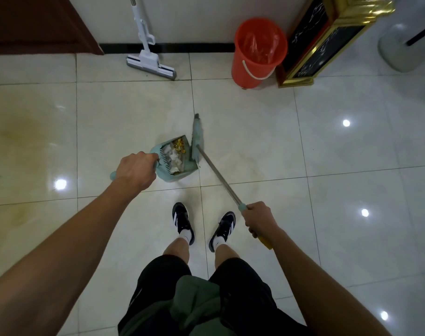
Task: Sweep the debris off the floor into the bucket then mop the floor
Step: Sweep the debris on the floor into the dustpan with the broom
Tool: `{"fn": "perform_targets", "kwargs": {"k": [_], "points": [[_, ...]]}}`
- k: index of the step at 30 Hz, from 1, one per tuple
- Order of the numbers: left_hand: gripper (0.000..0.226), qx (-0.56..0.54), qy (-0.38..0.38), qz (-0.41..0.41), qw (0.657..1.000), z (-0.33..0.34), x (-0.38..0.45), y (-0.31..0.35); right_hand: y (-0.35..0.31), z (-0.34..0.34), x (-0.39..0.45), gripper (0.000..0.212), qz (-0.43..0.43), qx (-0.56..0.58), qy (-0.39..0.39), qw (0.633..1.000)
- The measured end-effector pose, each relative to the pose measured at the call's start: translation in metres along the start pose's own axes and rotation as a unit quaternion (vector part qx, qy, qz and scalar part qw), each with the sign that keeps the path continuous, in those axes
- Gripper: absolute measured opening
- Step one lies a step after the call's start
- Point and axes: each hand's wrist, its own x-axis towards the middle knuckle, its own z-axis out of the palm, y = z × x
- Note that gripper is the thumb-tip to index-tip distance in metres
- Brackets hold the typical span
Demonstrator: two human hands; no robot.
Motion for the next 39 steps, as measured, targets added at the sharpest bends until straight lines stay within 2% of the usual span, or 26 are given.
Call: {"fn": "perform_targets", "kwargs": {"k": [3, 9, 15, 18, 22, 30, 39], "points": [[0.016, -0.010, 0.001, -0.010, 1.000, 0.004, -0.008, -0.014, 0.000, -0.003, -0.002, 0.016, -0.019, -0.037, 0.020, 0.999], [0.018, -0.029, 0.004, -0.046, 0.999, 0.009, -0.013, -0.040, -0.006, -0.002, -0.001, 0.020, -0.037, -0.169, 0.048, 0.984], [0.017, -0.032, -0.003, -0.046, 0.998, 0.018, -0.011, -0.042, -0.017, 0.025, -0.007, 0.016, -0.053, -0.245, -0.001, 0.968], [0.017, -0.020, -0.007, -0.030, 0.999, 0.016, -0.007, -0.036, -0.024, 0.038, -0.011, 0.014, -0.036, -0.203, -0.051, 0.977], [0.016, -0.017, -0.006, -0.025, 1.000, 0.010, -0.004, -0.037, -0.024, 0.040, -0.015, 0.020, -0.026, -0.138, -0.061, 0.988], [0.017, -0.031, -0.007, -0.030, 0.999, 0.002, -0.002, -0.049, -0.016, 0.016, -0.028, 0.021, -0.036, -0.065, -0.018, 0.997], [0.015, -0.056, 0.004, -0.033, 0.998, -0.011, 0.000, -0.059, -0.028, 0.000, -0.033, 0.026, -0.048, -0.057, 0.038, 0.996]]}}
